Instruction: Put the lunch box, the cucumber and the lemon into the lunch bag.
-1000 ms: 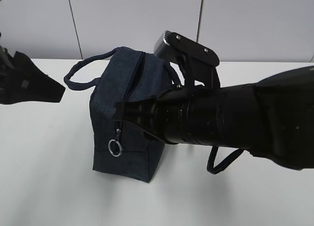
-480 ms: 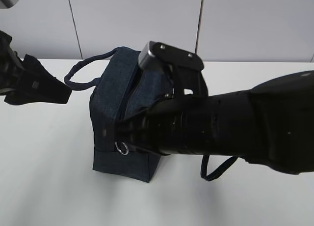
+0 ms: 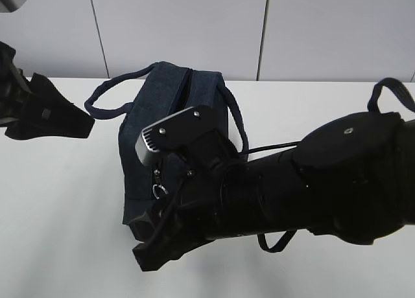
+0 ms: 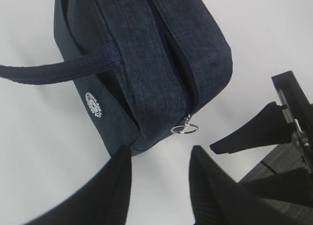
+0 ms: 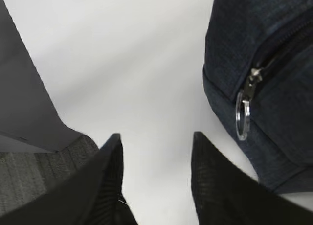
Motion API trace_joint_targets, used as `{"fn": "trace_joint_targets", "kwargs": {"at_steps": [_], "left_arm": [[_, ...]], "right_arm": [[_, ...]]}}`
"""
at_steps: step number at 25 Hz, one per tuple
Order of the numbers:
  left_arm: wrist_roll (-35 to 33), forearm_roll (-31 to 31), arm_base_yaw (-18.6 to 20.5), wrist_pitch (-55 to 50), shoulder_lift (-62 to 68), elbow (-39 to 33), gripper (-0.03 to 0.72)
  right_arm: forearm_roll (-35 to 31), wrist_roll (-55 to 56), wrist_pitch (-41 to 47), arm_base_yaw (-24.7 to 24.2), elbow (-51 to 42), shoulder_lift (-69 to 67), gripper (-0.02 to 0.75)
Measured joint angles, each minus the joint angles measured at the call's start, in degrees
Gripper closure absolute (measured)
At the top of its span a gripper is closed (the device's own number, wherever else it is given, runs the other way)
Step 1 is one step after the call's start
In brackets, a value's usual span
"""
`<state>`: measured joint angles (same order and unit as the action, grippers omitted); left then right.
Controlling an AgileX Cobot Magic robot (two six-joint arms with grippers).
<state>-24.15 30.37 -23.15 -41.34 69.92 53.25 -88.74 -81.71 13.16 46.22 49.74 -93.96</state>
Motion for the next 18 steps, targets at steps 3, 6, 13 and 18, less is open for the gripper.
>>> {"fn": "trace_joint_targets", "kwargs": {"at_steps": [3,6,13,18], "left_arm": [[-0.1,0.0,0.0,0.0,0.0,0.0,0.421],[-0.1,0.0,0.0,0.0,0.0,0.0,0.421],[-0.22,0.0,0.0,0.0,0.0,0.0,0.421],[-0.22,0.0,0.0,-0.07,0.0,0.0,0.421]], "right_arm": [[2.25,-0.22,-1.7,0.0,0.0,0.0,0.388],[2.68,-2.98,-2.5,0.0,0.0,-0.09,0.388],[2.9,-9.09,-2.5,0.0,0.0,-1.42,0.389],[1.83,-10.15,-2.5,0.0,0.0,-1.78,0.389]]}}
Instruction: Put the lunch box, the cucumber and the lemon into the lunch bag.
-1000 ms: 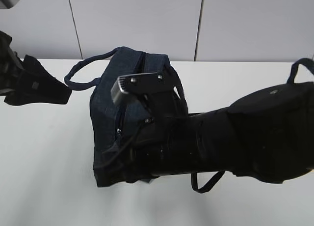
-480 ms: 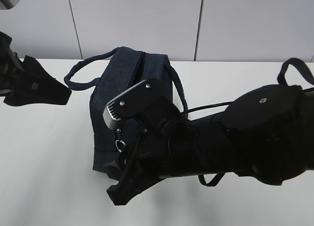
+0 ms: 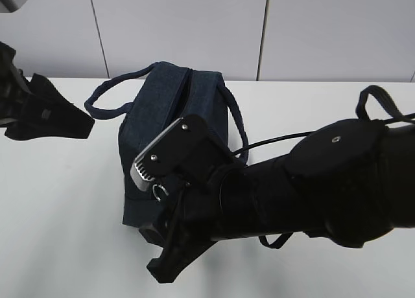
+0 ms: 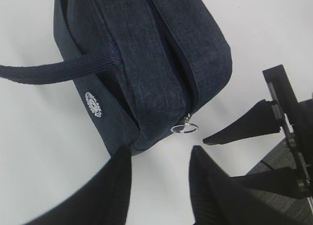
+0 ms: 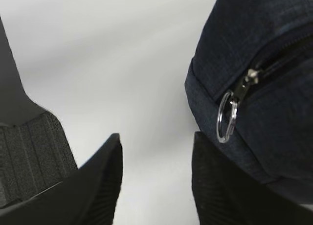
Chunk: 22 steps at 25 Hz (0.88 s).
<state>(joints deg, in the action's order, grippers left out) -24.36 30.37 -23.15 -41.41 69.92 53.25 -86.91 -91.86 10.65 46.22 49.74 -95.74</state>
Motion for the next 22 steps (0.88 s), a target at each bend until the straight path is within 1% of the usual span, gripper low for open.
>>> {"fn": "trace_joint_targets", "kwargs": {"at_steps": [4,7,13,22], "left_arm": [[0.0,0.0,0.0,0.0,0.0,0.0,0.421],[0.0,0.0,0.0,0.0,0.0,0.0,0.421],[0.0,0.0,0.0,0.0,0.0,0.0,0.421],[-0.3,0.0,0.0,0.0,0.0,0.0,0.421]], "right_arm": [[-4.35,-0.09,-1.83,0.0,0.0,0.0,0.389],[-5.73,-0.09,-3.85,0.0,0.0,0.0,0.389],[-6.63,-0.13,-7.05,0.0,0.0,0.0,0.389],[-6.85,-0.86,-7.47,0.0,0.57,-1.14,0.389]]}}
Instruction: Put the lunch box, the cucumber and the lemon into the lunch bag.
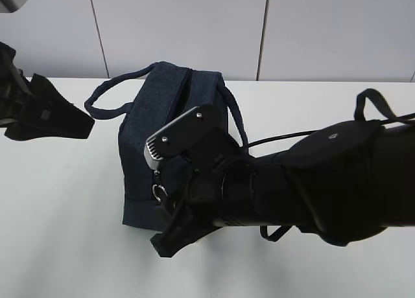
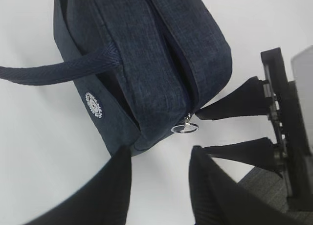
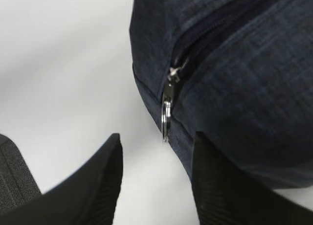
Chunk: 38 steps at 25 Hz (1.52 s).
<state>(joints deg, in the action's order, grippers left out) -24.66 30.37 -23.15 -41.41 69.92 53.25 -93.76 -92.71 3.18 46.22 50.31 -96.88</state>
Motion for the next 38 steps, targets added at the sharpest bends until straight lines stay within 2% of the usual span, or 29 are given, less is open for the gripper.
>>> {"fn": "trace_joint_targets", "kwargs": {"at_steps": [9,21,23,32,38], "left_arm": [[-0.13,0.0,0.0,-0.53,0.0,0.0,0.421],[-0.13,0.0,0.0,-1.15,0.0,0.0,0.421],[-0.13,0.0,0.0,-1.15,0.0,0.0,0.421],[-0.13,0.0,0.0,-1.36,0.0,0.0,0.421],[-0.13,0.0,0.0,-1.4,0.0,0.0,0.421]], "right_arm": [[-1.13,0.0,0.0,0.0,4.07,-3.53,0.389],[-3.45,-0.1,1.07,0.0,4.96,-6.86,0.397],[-3.45,-0.1,1.16,0.0,5.21,-6.97,0.431],[-3.75,-0.1,-0.03,0.0,5.58,-7.19,0.722],[-7.29,-0.1,-0.29,0.0,5.58,-7.19,0.738]]}}
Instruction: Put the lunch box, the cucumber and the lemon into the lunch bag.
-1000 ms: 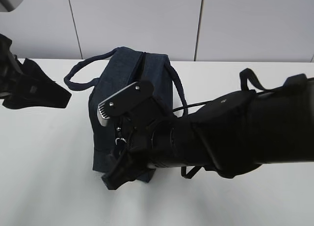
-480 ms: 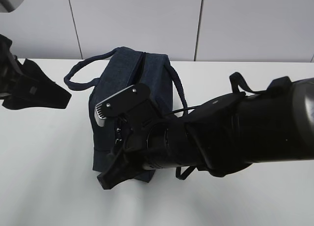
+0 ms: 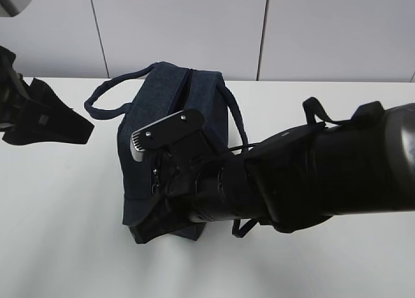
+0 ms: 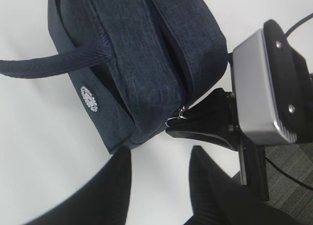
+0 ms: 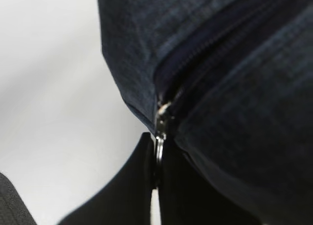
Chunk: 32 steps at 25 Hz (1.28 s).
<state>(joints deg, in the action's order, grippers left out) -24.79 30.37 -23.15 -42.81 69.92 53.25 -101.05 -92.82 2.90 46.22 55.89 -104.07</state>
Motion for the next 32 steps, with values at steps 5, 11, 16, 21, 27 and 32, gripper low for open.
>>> {"fn": "trace_joint_targets", "kwargs": {"at_steps": [5,11,16,21,27,32], "left_arm": [[-0.02,0.0,0.0,-0.09,0.0,0.0,0.421],[-0.61,0.0,0.0,-0.09,0.0,0.0,0.421],[-0.64,-0.1,0.0,-0.09,0.0,0.0,0.421],[-0.64,-0.1,0.0,-0.09,0.0,0.0,0.421],[-0.64,-0.1,0.0,-0.09,0.0,0.0,0.421],[-0.64,0.0,0.0,-0.09,0.0,0.0,0.421]], "right_arm": [[-1.5,-0.11,-0.17,0.0,0.0,2.72,0.738],[-3.55,-0.11,-0.17,0.0,0.0,6.14,0.738],[-4.04,-0.11,-0.83,0.0,0.0,7.79,0.738],[-4.15,-0.39,-4.74,0.0,0.0,11.19,0.738],[-4.37,-1.91,-7.48,0.0,0.0,12.79,0.738],[-4.72,-3.73,-10.73,0.0,1.19,12.88,0.738]]}}
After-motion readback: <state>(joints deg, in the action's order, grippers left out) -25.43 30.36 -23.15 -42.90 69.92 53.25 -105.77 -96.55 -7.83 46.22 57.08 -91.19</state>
